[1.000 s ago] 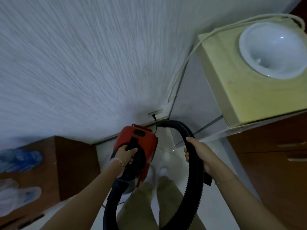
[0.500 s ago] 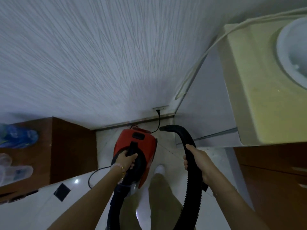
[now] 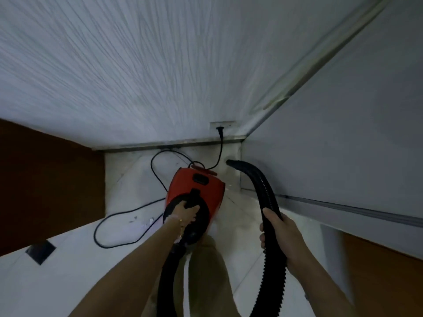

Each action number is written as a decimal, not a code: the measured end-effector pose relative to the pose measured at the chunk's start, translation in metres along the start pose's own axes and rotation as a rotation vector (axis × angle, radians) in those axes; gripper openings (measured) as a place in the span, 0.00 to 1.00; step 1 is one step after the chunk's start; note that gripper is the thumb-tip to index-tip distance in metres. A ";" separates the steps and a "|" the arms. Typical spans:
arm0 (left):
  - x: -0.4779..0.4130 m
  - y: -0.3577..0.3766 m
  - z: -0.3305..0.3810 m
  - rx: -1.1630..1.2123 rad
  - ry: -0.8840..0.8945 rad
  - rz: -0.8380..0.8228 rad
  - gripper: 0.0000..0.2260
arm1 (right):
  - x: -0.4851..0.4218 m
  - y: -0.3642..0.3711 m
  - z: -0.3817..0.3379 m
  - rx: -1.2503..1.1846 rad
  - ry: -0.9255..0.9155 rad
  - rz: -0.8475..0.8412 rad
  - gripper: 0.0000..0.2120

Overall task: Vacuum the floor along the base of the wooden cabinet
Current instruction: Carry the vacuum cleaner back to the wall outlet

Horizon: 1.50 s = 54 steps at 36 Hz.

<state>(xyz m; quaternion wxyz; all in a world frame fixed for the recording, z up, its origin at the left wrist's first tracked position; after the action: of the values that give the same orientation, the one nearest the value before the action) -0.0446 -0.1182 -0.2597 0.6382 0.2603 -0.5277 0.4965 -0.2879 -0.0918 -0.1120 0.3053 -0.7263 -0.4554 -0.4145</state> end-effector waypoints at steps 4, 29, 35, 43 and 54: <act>-0.051 0.011 -0.010 0.035 -0.032 -0.004 0.18 | -0.034 0.004 0.012 0.008 -0.011 0.024 0.10; -0.188 0.042 0.014 0.151 -0.045 -0.048 0.15 | -0.126 0.004 0.002 0.062 -0.239 0.175 0.07; -0.187 0.067 0.015 0.197 -0.028 -0.064 0.16 | -0.129 -0.003 0.009 0.132 -0.262 0.191 0.07; -0.183 0.067 0.027 0.069 -0.005 -0.058 0.04 | -0.138 -0.009 0.015 0.122 -0.216 0.179 0.07; -0.169 0.057 0.025 -0.251 0.018 0.003 0.19 | -0.132 -0.011 0.014 0.260 -0.265 0.216 0.13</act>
<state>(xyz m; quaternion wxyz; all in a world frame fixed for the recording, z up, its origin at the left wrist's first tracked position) -0.0983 -0.1789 -0.4206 0.6696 0.1731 -0.5804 0.4299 -0.3253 -0.1296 -0.2346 0.3767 -0.7736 -0.4607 -0.2178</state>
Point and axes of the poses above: each hand's wrist, its own x-axis away from the middle knuckle, its own y-axis out of the palm, z = x × y, the point moved 10 cm from there along -x, towards the middle knuckle, and after that the axes turned 9 degrees about -x, right-handed, at the moved point
